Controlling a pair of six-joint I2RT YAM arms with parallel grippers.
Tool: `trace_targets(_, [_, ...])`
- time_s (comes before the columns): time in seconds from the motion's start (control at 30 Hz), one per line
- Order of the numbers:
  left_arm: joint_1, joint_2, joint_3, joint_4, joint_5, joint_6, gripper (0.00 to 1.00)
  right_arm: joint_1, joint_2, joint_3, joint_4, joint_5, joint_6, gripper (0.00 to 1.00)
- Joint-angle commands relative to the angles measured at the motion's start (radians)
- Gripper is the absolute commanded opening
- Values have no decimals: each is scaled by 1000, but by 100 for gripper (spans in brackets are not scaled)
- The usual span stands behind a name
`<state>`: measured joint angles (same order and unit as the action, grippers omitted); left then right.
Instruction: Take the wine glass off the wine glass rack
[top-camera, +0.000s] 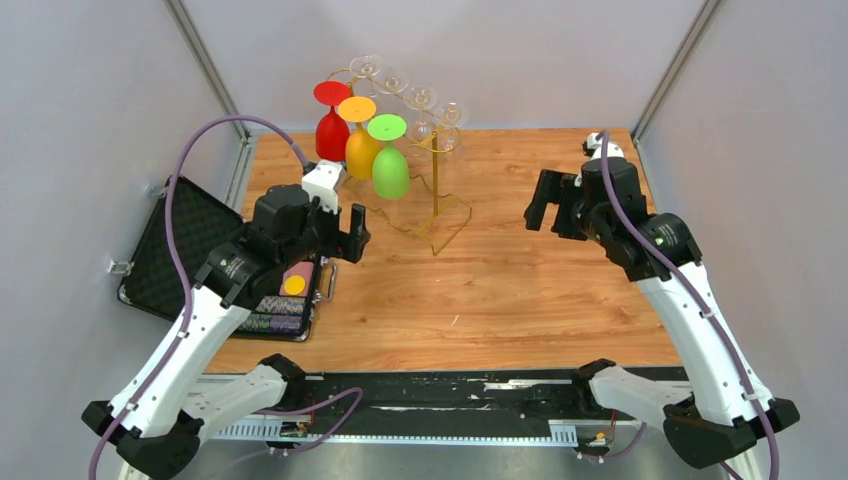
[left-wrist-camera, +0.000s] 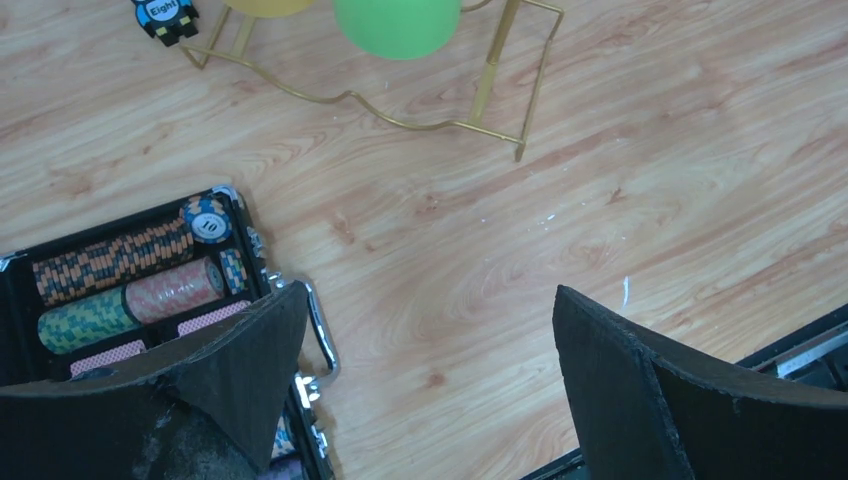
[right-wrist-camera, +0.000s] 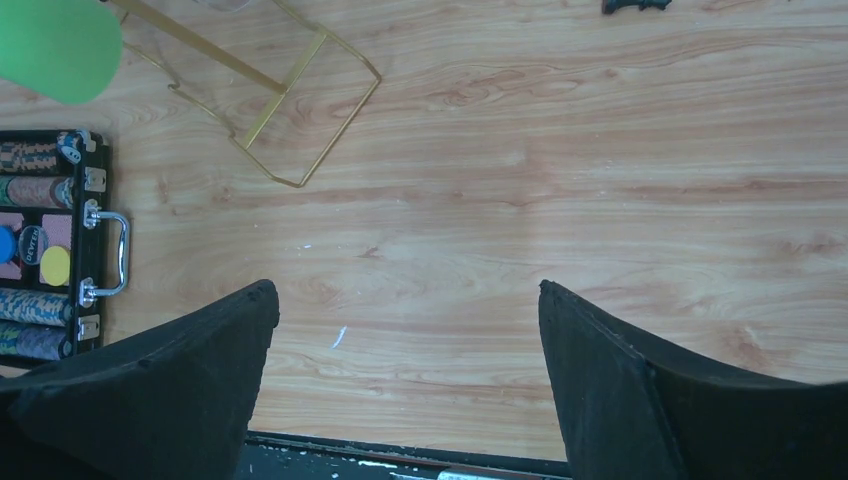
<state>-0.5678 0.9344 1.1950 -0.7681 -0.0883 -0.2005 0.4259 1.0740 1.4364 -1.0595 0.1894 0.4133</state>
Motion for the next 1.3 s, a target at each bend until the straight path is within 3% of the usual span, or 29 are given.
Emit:
trace_targets(0.0, [-2, -14, 36, -30, -27, -14, 100, -1, 25, 71, -13, -15, -1, 100])
trace_targets(0.57, [-2, 10, 130, -95, -89, -68, 100, -1, 183, 277, -4, 18, -85, 100])
trace_targets(0.9, [0, 60, 225, -86, -88, -245, 100, -1, 305, 387, 40, -57, -38, 100])
trace_targets(1.27, [25, 118, 282, 90, 64, -493, 99, -1, 287, 355, 92, -109, -14, 99])
